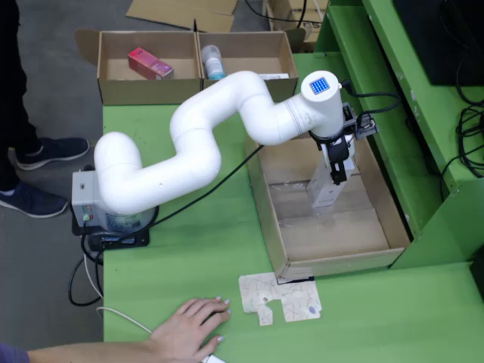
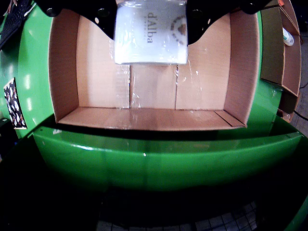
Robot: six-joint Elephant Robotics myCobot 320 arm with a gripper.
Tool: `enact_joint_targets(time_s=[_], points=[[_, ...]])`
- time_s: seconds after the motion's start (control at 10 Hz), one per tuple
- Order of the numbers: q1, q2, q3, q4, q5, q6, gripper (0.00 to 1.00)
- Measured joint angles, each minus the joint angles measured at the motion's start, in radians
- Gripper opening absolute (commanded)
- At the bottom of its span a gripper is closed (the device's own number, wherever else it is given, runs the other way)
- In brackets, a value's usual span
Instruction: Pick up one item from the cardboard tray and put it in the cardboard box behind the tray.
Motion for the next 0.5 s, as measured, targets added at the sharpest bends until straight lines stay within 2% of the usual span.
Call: enact_joint_targets(time_s=[0.5], points=[[0.000,0.008,0.198,-0.242,-0.021,0.021,0.00]])
